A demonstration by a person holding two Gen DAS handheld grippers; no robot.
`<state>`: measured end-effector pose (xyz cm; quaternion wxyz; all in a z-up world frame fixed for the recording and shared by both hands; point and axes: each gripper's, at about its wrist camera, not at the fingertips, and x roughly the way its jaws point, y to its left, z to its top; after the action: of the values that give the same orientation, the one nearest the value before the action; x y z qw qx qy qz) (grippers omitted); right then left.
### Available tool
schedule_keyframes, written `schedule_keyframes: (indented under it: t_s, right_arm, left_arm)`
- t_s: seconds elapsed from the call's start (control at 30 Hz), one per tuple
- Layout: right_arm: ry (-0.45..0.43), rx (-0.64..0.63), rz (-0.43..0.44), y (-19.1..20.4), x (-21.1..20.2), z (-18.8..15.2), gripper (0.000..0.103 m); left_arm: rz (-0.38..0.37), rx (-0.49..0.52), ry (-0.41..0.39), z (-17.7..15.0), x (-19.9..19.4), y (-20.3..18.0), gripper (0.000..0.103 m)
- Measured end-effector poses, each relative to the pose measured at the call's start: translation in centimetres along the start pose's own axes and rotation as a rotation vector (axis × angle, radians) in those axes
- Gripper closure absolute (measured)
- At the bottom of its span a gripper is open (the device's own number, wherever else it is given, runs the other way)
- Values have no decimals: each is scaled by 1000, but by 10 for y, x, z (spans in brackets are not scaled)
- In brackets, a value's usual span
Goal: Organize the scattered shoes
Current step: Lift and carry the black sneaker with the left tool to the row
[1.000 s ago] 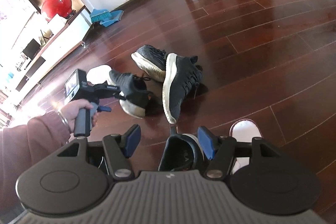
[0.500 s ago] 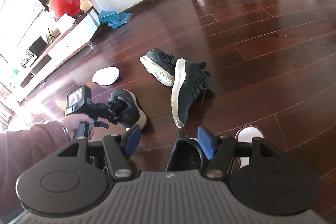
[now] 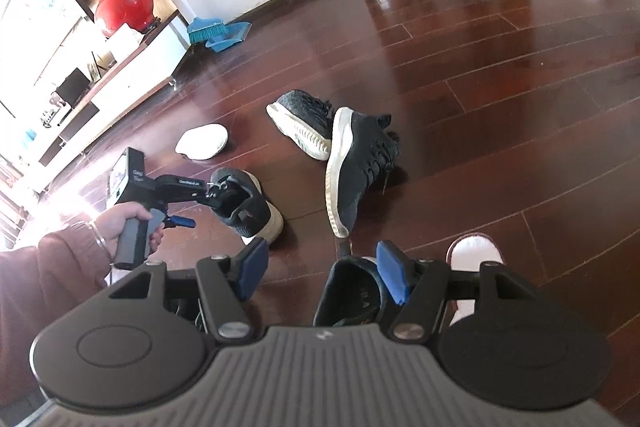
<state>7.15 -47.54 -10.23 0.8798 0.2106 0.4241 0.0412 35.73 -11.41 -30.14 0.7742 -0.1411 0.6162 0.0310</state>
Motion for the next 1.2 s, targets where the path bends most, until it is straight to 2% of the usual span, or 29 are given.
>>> schedule_keyframes:
  t_s: [0.13,0.3,0.37,0.43,0.53,0.63,0.8,0.93,1.2]
  right_arm:
    - [6,-19,2,2,-1,-3,39]
    - [-8,4,-3,-7,-5,-2,39]
    - [-12,23,-2,-12,-4,-3,39]
    - [-18,41,1,-16,-3,-3,39]
    - [-34,65,3,-19,-2,-2,39]
    - [-40,81,9,-20,-1,0,39]
    - [-18,80,11,-15,7,1,39]
    - [-7,68,18,-8,12,1,39]
    - [-15,80,33,-5,12,2,39]
  left_arm:
    - [-35,-148,-27,-4,13,6,37]
    - [-62,-208,-62,-5,23,6,44]
    - [-58,-217,-65,-6,27,6,55]
    - [-52,-226,-66,-5,28,7,62]
    - [-22,-219,-61,-4,33,11,81]
    - [-33,-209,-50,-2,35,14,83]
    - [-11,-134,-75,1,21,12,85]
    - [-28,-88,-102,7,4,12,85]
    - [-61,-60,-128,19,-17,9,85]
